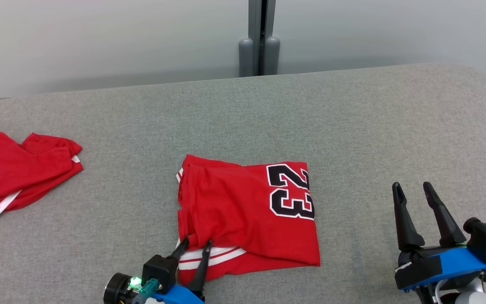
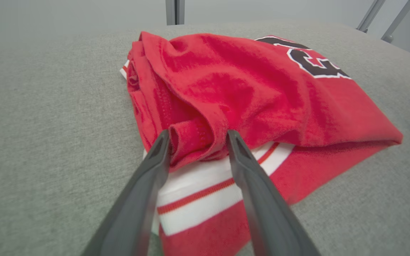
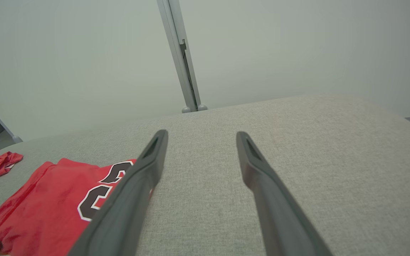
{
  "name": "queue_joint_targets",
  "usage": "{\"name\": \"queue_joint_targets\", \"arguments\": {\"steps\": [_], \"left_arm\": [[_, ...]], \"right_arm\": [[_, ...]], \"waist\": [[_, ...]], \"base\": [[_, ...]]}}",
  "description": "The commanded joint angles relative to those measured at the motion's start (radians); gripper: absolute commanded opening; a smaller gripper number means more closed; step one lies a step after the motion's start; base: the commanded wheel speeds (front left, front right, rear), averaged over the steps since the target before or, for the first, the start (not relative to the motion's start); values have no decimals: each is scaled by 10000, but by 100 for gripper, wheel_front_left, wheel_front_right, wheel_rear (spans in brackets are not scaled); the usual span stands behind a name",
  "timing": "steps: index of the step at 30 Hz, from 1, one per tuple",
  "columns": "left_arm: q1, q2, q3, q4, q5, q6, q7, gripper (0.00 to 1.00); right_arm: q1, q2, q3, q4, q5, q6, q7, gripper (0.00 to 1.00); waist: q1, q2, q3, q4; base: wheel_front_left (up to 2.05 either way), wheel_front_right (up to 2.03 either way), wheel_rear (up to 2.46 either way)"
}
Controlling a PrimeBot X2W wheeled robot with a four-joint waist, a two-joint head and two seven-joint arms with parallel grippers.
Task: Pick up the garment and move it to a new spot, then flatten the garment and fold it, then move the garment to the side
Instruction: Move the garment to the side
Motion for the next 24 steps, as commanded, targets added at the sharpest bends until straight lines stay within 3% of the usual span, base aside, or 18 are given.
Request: {"name": "queue_joint_targets", "arguments": {"steps": [1,19,20,21,22,24], "left_arm": [[-202,20,5,89,-139,-71,-99,0],[1208,175,-211,-1771,-627,225,181,0],[1271,186,-200,-1828,-637,276,225,5],[1283,183,-181,-1901,-647,333,198,47],[1316,181,-176,-1955,-654,378,178,100],[1301,193,-191,-2036,-618,457,115,100]], "right_arm": [[-134,3,-2,41,35,5,-60,100],[79,4,-225,287,99,5,-30,100],[96,4,-191,321,107,5,-12,100],[115,4,-183,365,114,5,0,100],[132,4,-157,388,123,5,10,100],[159,3,-121,432,133,5,34,100]], "waist": [[0,0,-4,6],[0,0,-266,233],[0,0,-295,235],[0,0,-329,251],[0,0,-359,256],[0,0,-415,266]], "base": [[0,0,0],[0,0,0],[0,0,0],[0,0,0],[0,0,0],[0,0,0]]}}
